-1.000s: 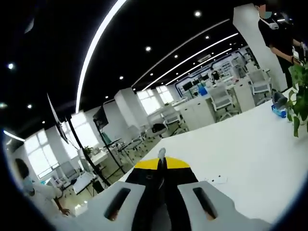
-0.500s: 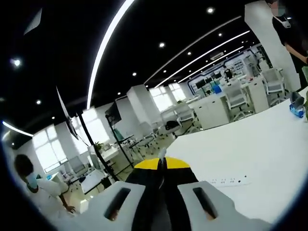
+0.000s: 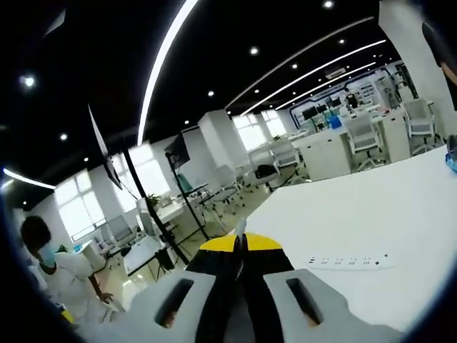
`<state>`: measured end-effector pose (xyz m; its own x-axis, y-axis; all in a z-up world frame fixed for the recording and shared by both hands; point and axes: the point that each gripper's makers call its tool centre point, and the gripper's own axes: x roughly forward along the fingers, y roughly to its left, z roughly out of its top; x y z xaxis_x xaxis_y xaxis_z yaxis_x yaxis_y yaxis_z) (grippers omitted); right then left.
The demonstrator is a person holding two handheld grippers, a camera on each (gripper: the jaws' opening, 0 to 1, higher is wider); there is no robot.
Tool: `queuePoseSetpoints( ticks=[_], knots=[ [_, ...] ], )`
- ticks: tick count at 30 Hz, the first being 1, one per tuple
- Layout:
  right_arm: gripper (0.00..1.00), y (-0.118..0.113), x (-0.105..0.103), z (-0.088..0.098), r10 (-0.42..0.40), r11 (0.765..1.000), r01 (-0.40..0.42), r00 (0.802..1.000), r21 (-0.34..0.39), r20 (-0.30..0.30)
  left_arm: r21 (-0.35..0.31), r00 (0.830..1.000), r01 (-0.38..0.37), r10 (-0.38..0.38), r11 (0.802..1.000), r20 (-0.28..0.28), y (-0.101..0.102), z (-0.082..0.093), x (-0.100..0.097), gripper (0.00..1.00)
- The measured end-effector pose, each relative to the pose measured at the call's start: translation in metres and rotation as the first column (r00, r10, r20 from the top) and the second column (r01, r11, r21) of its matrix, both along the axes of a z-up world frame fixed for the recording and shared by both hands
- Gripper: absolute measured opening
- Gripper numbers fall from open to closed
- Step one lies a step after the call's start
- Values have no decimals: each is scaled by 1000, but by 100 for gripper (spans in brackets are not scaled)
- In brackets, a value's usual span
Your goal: Fold the towel on the table until its edges align and the towel forms a compact rectangular stack.
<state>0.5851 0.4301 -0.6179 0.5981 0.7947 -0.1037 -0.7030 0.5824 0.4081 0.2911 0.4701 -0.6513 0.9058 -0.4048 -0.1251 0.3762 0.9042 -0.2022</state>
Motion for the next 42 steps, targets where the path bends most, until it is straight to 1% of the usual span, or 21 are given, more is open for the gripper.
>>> queuePoseSetpoints(
  ticks=[1,6,7,10,12,13,14,15,16,17,18,23,25,26,29,31,33,35,37,41,42],
  knots=[
    [0,5,-1,-5,9,1000,-9,1000,-1,-11,-4,1000,-8,8,1000,-7,3,-3,0,5],
    [0,24,-5,-19,37,999,-37,999,-19,-31,-16,997,-76,75,997,-32,20,-18,-3,4],
    [0,29,-5,-23,44,999,-44,998,-22,-38,-15,995,-97,96,995,-41,27,-23,-4,4],
    [0,41,-6,-32,59,998,-61,997,-24,-55,-17,989,-139,138,990,-54,38,-31,-5,4],
    [0,51,-2,-39,70,997,-72,995,-26,-67,-21,984,-168,167,986,-63,47,-37,-5,4],
    [0,56,-2,-43,74,997,-77,995,-31,-72,-19,980,-189,187,982,-66,52,-40,-5,4],
    [0,59,-2,-45,77,996,-80,994,-35,-72,-11,972,-226,225,974,-63,58,-43,-5,4],
    [0,61,-2,-46,79,996,-82,994,-37,-72,15,968,-248,249,969,-41,64,-43,-4,4],
    [0,66,-2,-49,85,995,-88,994,-45,-72,27,968,-249,249,968,-27,64,-46,-4,4],
    [0,71,-2,-53,93,994,-97,994,-57,-65,11,962,-270,270,963,-31,68,-51,-4,4],
    [0,75,-2,-57,97,993,-102,993,-65,-63,0,959,-281,280,960,-38,70,-55,-4,4],
    [0,94,0,-76,110,990,-116,991,-83,-79,6,941,-331,330,944,-73,83,-76,-3,4],
    [0,102,1,-83,114,989,-122,990,-84,-87,-7,933,-351,349,936,-89,88,-81,-3,4],
    [0,106,0,-88,122,987,-131,988,-89,-91,-21,926,-366,361,931,-108,93,-87,-3,4],
    [0,115,-1,-96,134,985,-143,986,-92,-97,-19,916,-389,384,921,-118,103,-93,-4,4],
    [0,120,-1,-101,138,985,-148,985,-91,-104,-29,908,-405,398,914,-130,108,-98,-4,4],
    [0,126,0,-106,142,984,-152,984,-90,-111,-25,898,-424,416,905,-140,116,-104,-5,4],
    [0,132,1,-112,146,983,-157,983,-96,-114,-29,892,-436,428,899,-144,118,-107,-5,4],
    [0,138,1,-119,150,980,-163,982,-113,-113,-34,881,-458,448,889,-152,124,-113,-5,4],
    [0,148,1,-131,155,979,-170,979,-114,-132,-40,853,-502,488,864,-187,135,-129,-3,4],
    [0,153,1,-136,157,977,-174,978,-120,-135,-40,849,-508,493,860,-192,136,-131,-2,4]
  ],
)
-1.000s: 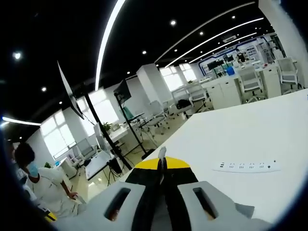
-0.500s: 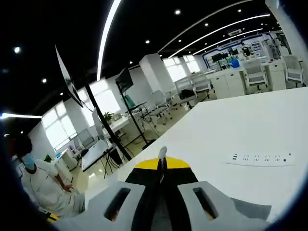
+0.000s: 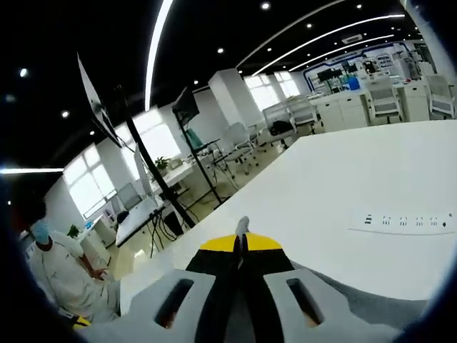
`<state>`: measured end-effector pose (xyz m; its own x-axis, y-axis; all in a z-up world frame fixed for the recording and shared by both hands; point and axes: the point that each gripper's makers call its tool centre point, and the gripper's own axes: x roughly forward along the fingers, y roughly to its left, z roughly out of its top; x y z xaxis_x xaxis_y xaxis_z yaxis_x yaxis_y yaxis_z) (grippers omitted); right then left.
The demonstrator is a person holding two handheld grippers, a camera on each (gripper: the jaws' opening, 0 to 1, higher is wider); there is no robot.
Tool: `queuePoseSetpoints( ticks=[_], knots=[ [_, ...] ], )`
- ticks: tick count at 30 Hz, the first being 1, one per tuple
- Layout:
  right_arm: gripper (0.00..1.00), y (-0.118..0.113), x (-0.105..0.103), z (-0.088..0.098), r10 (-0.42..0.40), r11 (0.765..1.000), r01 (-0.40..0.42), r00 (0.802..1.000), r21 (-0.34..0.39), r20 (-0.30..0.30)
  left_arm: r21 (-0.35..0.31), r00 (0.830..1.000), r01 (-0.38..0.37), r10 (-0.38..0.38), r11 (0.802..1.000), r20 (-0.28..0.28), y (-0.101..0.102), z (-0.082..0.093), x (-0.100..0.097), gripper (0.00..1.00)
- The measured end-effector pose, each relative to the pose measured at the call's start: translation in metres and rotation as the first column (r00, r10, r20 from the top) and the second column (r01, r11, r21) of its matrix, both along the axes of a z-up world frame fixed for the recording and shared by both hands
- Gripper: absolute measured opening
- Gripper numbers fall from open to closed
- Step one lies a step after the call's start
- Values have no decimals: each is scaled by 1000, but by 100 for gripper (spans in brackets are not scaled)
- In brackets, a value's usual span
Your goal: Fold the towel on the table until its edges align and the towel forms a compact rectangular stack.
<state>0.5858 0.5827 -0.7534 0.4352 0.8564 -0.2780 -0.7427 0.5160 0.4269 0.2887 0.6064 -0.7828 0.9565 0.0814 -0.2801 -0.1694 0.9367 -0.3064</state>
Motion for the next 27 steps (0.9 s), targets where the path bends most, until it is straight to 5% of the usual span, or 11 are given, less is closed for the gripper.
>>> queuePoseSetpoints(
  ticks=[17,27],
  knots=[
    [0,55,3,-71,29,997,-33,998,-77,-53,-98,981,-171,160,980,-109,46,-72,3,4],
    [0,75,6,-107,86,980,-88,996,-176,-18,-127,964,-227,203,966,-174,58,-105,4,4]
  ],
)
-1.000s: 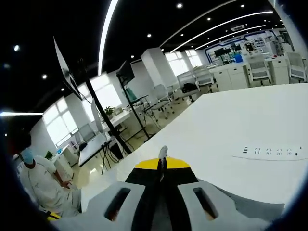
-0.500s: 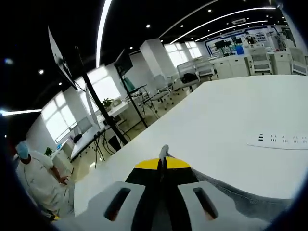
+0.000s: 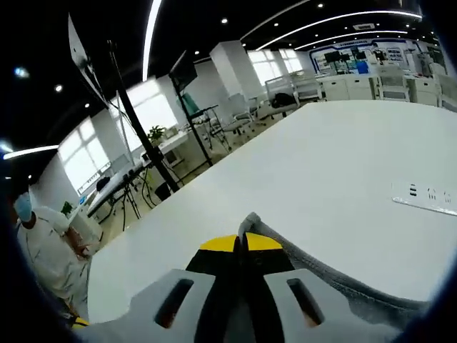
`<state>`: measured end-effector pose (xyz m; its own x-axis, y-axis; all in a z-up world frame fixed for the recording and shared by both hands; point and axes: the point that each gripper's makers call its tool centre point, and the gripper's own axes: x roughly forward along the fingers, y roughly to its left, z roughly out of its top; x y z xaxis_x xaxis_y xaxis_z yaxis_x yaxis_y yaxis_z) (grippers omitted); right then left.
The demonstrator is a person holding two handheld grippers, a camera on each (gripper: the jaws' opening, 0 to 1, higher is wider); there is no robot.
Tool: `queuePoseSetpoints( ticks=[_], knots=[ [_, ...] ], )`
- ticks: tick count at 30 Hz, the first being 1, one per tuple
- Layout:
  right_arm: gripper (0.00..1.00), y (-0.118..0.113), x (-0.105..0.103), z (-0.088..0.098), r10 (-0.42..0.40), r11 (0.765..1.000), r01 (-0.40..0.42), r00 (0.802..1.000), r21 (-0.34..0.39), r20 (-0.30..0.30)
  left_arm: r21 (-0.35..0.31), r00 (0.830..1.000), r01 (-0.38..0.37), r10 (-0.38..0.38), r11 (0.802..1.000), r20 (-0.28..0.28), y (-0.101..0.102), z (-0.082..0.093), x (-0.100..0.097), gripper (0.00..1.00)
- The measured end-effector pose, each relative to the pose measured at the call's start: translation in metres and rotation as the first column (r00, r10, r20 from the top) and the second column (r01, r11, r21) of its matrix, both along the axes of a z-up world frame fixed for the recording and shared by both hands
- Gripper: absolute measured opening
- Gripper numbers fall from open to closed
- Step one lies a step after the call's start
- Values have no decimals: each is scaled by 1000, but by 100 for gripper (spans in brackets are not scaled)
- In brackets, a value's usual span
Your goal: Fold the towel on the table until its edges align and the towel forms a compact rectangular stack.
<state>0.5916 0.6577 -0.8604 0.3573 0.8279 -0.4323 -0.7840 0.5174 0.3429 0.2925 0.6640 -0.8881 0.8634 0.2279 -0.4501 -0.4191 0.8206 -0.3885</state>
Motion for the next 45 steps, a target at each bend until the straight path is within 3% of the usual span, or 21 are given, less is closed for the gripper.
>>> queuePoseSetpoints(
  ticks=[5,7,10,12,14,19,23,31,40,45],
  knots=[
    [0,12,7,-20,57,997,-56,998,-46,32,1,1000,-2,2,1000,-11,4,-9,1,5],
    [1,13,7,-21,81,996,-79,995,-42,56,49,997,34,-30,998,-73,3,-12,-1,5],
    [5,11,5,-21,81,996,-79,995,-34,62,84,992,87,-79,993,-97,2,-12,4,8],
    [11,9,5,-25,81,996,-78,995,-40,66,108,990,94,-81,990,-112,3,-11,5,16],
    [15,6,4,-30,82,996,-80,995,-50,58,145,981,124,-99,982,-167,5,-15,4,21],
    [20,-11,5,-34,81,994,-76,995,-77,64,117,985,108,-90,987,-150,9,-18,4,23],
    [24,-28,7,-37,75,989,-64,994,-132,76,122,981,120,-99,985,-166,10,-18,1,25],
    [28,-65,15,-32,54,986,-37,993,-162,101,128,976,135,-110,983,-187,15,-13,-2,25],
    [27,-136,13,-28,-26,979,45,995,-200,98,122,970,165,-139,979,-199,15,-7,2,24],
    [27,-176,16,-20,-71,973,93,991,-213,110,132,954,215,-179,968,-241,14,-12,0,24]
  ],
)
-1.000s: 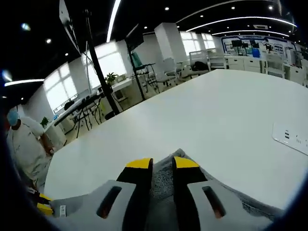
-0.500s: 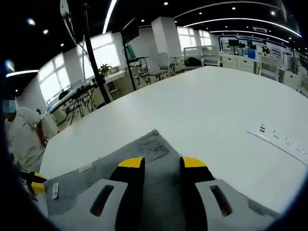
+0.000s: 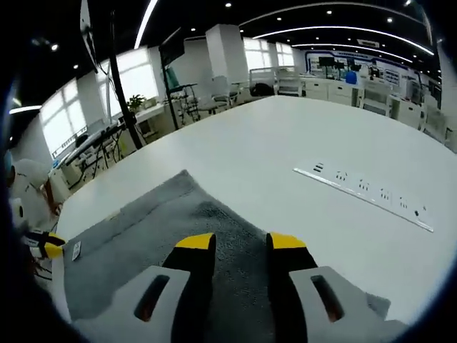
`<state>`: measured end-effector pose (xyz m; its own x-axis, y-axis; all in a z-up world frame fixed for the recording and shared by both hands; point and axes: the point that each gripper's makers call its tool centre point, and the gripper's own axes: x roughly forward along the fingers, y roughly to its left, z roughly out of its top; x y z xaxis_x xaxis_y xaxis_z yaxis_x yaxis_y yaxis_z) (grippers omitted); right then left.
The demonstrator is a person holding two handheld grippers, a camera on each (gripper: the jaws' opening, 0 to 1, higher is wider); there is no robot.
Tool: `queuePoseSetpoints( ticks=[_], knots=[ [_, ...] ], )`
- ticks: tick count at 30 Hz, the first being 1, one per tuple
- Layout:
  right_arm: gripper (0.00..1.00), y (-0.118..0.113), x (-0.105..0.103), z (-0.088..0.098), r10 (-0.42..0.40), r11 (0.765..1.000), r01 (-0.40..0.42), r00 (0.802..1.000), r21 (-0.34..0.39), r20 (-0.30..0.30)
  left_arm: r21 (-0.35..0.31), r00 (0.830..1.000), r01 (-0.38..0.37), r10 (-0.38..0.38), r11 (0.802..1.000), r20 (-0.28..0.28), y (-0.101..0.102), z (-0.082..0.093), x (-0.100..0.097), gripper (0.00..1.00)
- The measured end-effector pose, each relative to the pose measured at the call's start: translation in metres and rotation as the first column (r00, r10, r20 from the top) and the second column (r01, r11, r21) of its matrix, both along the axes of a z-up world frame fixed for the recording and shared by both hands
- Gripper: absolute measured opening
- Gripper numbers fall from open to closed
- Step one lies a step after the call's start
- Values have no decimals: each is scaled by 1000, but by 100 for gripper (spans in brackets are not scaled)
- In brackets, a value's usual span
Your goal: Fold the towel on the table until its edges align and the towel forms a compact rectangular stack.
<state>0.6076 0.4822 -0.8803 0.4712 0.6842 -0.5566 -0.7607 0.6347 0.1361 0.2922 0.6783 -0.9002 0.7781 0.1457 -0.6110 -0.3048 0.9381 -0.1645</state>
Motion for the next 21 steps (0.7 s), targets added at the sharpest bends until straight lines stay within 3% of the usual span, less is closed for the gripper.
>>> queuePoseSetpoints(
  ticks=[6,11,21],
  knots=[
    [27,-41,15,3,-47,999,47,999,-23,16,20,999,32,-32,999,-35,0,-5,0,23],
    [27,-77,12,3,-88,995,89,996,-51,22,35,998,56,-55,998,-34,-5,-1,11,23],
    [27,-139,15,-8,-167,981,168,986,-101,18,53,995,79,-76,995,-59,-7,-5,12,23]
  ],
)
